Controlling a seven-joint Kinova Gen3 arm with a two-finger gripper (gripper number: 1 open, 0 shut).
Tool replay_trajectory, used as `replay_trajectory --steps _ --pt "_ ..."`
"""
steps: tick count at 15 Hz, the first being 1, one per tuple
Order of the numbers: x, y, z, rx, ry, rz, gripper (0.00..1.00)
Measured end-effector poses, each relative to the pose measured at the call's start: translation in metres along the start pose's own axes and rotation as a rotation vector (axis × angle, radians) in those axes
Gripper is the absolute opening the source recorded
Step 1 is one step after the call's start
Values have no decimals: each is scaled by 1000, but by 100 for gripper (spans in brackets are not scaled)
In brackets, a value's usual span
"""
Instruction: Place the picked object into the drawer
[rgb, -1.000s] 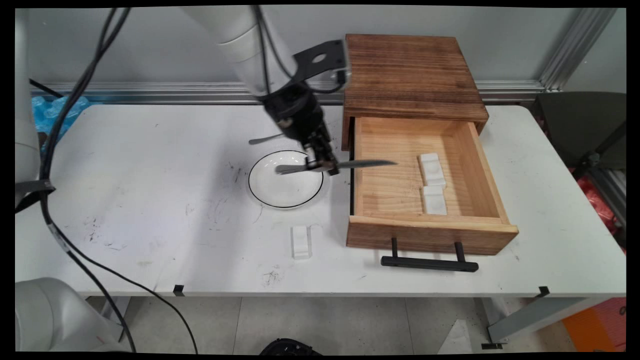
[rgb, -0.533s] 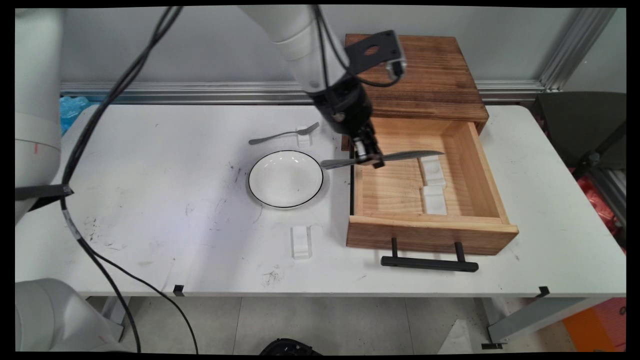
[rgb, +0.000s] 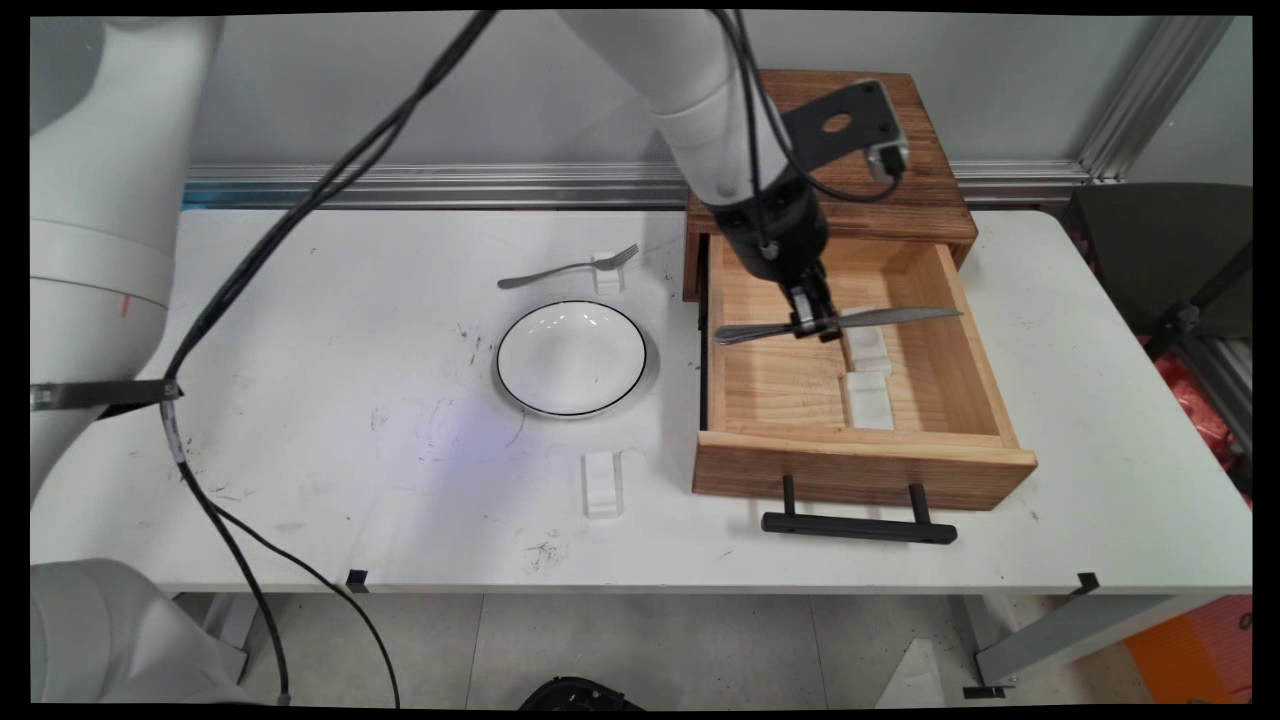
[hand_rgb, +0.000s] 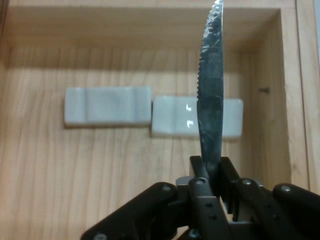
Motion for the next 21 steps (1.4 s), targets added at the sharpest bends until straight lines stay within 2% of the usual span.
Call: replay_trajectory --steps 8,21 --pt "13 6 38 -3 -4 10 0" --pt "4 9 72 -16 -16 15 0"
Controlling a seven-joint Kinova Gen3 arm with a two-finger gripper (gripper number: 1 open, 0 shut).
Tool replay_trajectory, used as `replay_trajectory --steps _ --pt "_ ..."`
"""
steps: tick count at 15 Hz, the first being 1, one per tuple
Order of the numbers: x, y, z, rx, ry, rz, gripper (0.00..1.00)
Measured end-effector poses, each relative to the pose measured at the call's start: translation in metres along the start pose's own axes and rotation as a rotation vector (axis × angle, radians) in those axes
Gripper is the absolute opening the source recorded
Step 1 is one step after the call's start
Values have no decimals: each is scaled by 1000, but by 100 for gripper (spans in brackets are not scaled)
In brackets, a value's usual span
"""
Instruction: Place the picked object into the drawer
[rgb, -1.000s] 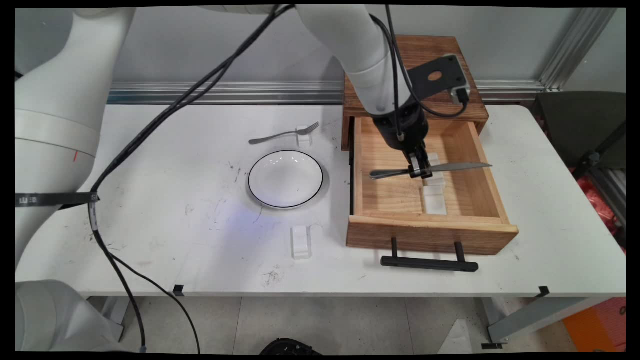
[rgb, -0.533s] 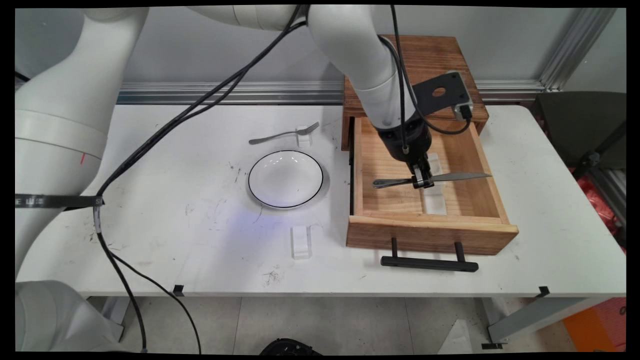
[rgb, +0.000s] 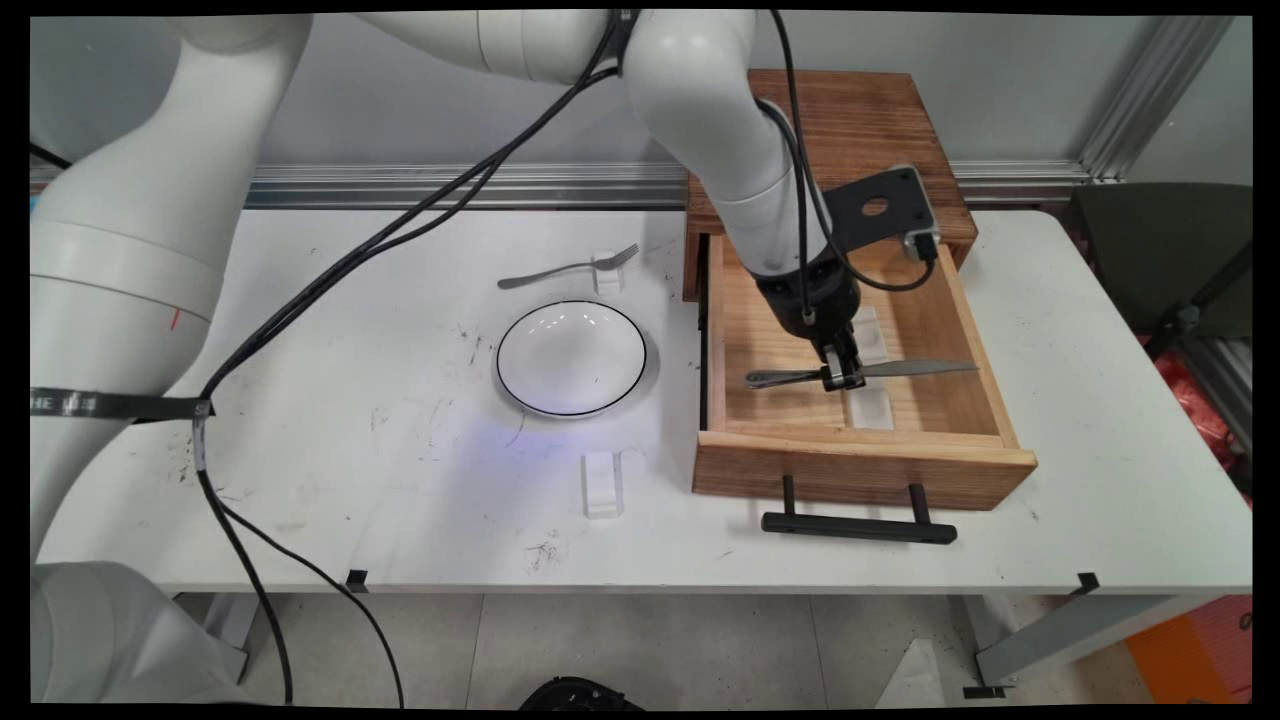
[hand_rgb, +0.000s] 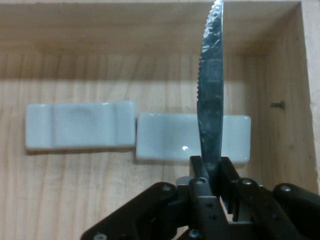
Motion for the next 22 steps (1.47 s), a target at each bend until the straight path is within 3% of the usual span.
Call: replay_trajectory --steps 12,22 --pt "-17 -7 19 -2 -3 32 0" --pt "-30 -7 37 -7 11 -11 0"
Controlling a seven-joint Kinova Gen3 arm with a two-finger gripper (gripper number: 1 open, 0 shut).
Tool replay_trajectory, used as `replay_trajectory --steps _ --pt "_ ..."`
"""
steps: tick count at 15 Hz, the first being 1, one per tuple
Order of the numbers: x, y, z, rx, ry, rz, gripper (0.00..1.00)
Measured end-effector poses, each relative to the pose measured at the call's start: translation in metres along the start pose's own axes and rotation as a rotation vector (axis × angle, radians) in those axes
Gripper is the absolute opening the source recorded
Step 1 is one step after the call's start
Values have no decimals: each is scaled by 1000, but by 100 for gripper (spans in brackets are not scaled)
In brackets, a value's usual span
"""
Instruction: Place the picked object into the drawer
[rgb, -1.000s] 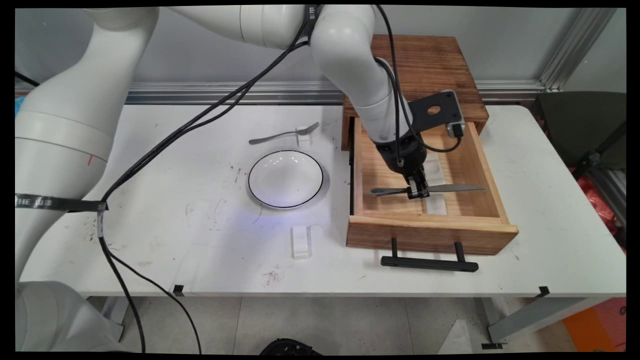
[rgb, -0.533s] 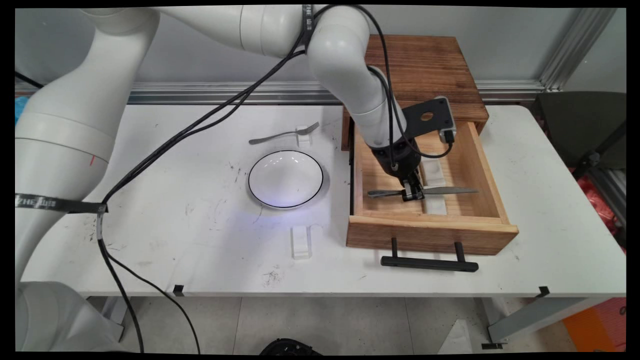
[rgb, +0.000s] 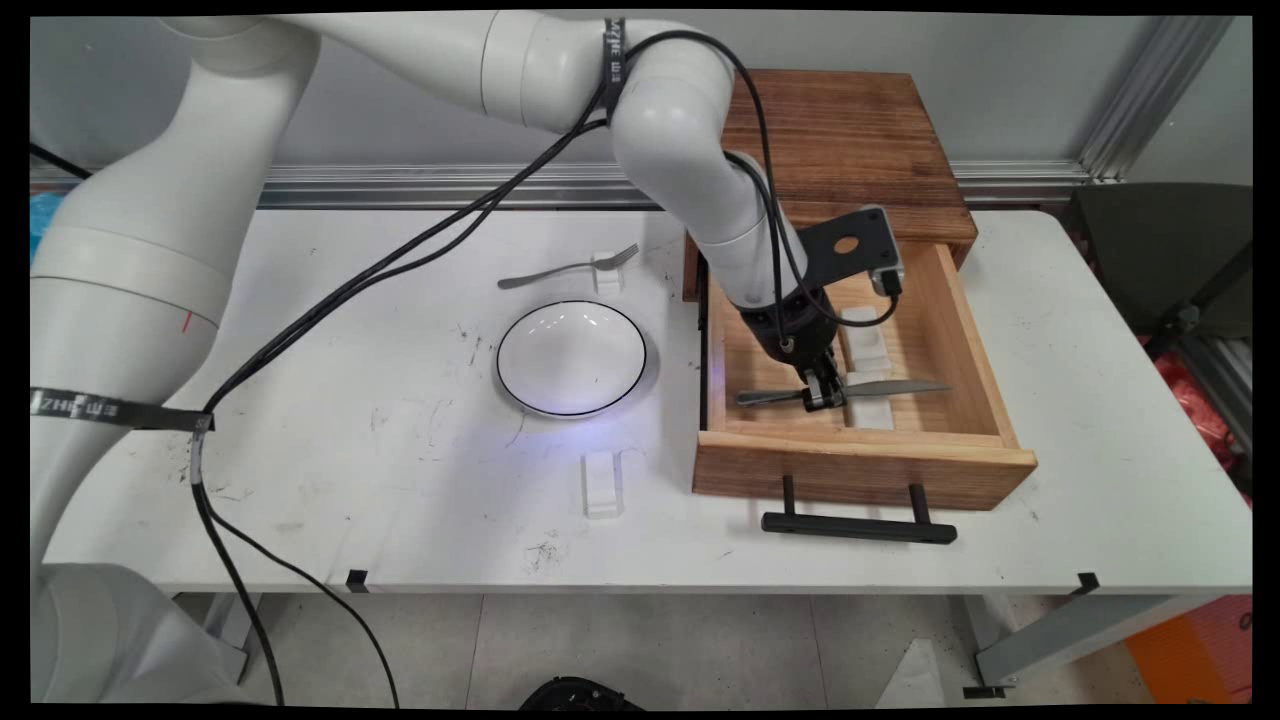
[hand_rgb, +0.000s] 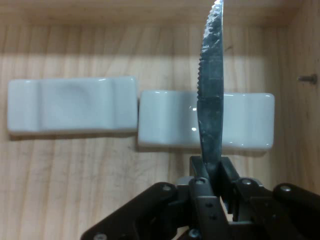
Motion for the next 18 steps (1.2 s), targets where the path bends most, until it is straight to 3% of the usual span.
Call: replay_trajectory --steps 18 --pt "-11 2 20 -10 10 -15 0"
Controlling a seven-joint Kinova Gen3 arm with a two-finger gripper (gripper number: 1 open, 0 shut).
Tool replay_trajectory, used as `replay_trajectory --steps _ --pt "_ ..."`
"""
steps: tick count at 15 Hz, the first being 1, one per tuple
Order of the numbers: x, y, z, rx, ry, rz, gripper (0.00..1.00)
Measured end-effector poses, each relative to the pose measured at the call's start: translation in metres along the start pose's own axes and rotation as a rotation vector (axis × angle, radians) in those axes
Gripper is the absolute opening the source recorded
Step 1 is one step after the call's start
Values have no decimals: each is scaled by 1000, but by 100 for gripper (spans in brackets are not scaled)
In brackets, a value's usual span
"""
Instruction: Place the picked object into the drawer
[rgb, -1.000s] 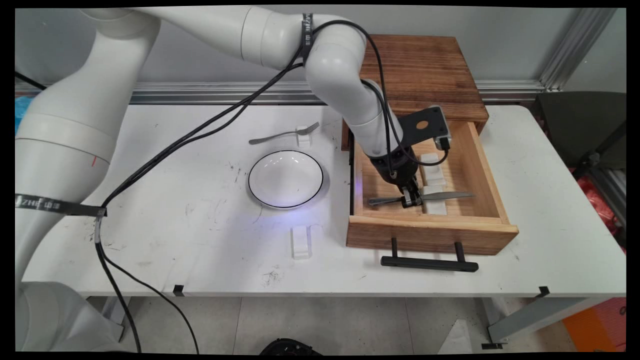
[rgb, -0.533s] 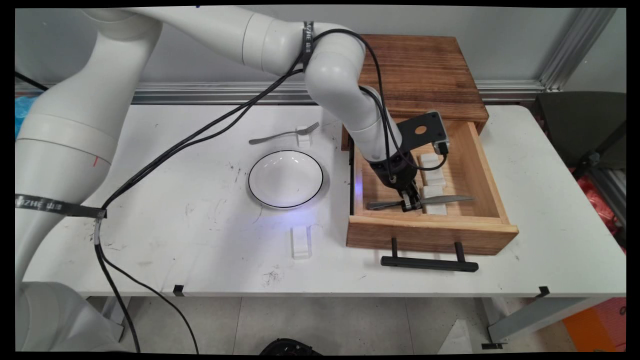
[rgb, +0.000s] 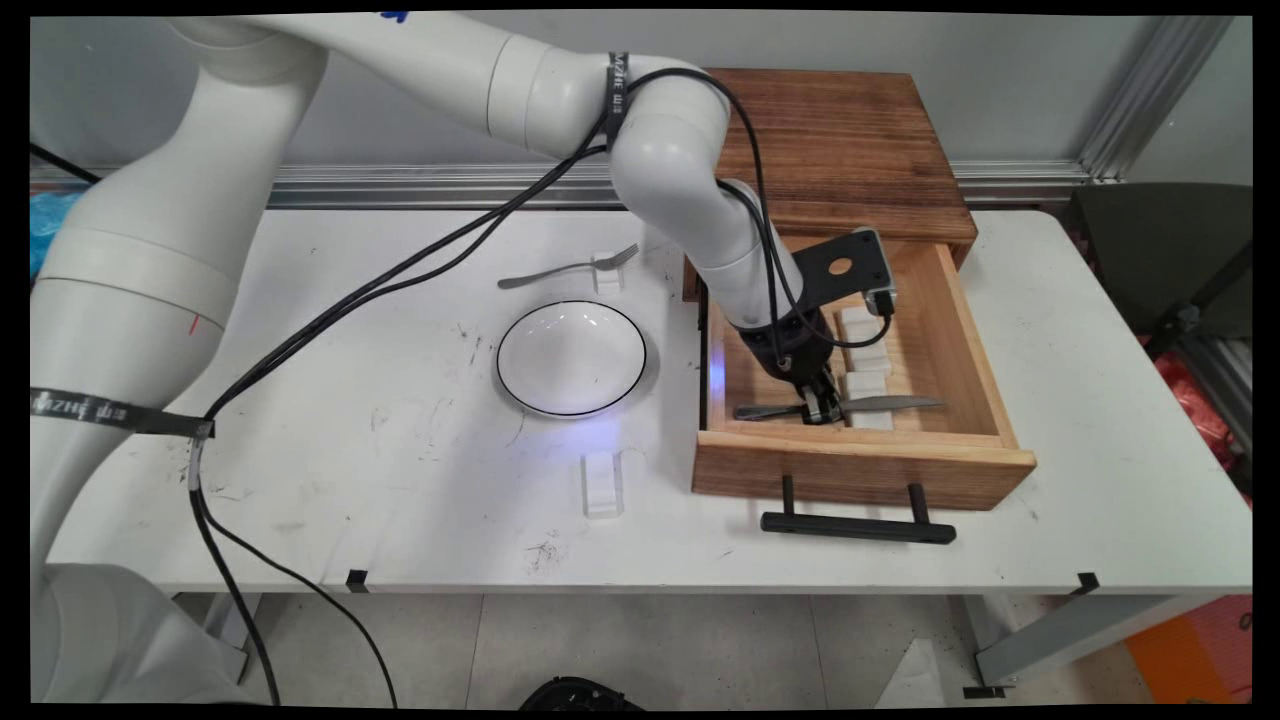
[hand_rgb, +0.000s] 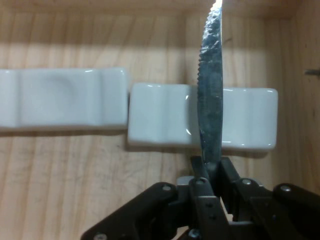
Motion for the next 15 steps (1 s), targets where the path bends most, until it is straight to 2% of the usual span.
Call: replay_trajectory --steps 5,6,15 --pt "-2 -1 2 0 0 3 0" --pt "-2 -1 2 0 1 4 100" --pt "1 -4 -2 14 15 -2 100"
